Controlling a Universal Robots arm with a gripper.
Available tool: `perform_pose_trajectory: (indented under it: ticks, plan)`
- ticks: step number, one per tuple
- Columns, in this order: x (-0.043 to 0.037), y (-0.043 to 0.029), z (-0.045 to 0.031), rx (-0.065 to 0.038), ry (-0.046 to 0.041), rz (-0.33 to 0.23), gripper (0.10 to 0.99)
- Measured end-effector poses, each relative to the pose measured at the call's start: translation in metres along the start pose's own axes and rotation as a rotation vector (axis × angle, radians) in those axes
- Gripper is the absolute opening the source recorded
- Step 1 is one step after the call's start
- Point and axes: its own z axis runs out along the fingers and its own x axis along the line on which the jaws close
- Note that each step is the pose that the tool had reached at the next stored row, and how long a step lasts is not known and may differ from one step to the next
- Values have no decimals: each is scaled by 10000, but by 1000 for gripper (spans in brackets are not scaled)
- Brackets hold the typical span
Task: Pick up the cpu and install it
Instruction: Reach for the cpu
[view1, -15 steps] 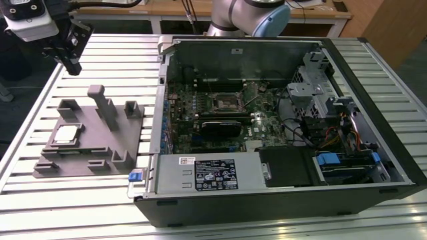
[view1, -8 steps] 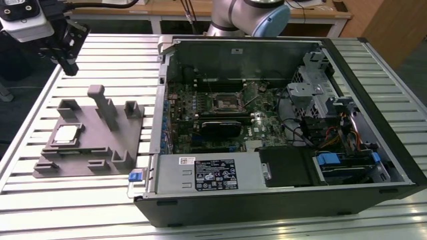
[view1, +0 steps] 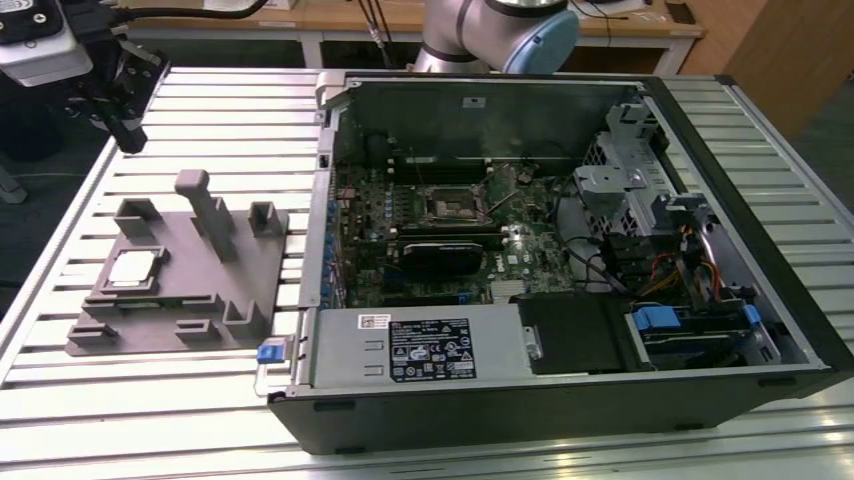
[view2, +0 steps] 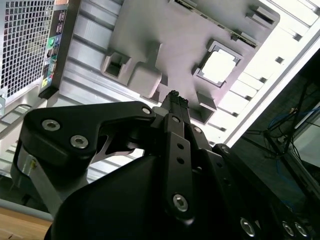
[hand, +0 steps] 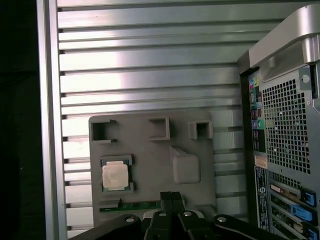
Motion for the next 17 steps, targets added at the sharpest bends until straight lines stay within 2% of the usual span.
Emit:
perform_pose_trajectory:
  ticks: [17]
  plan:
    - [347,-45,30,2,25,-10,106]
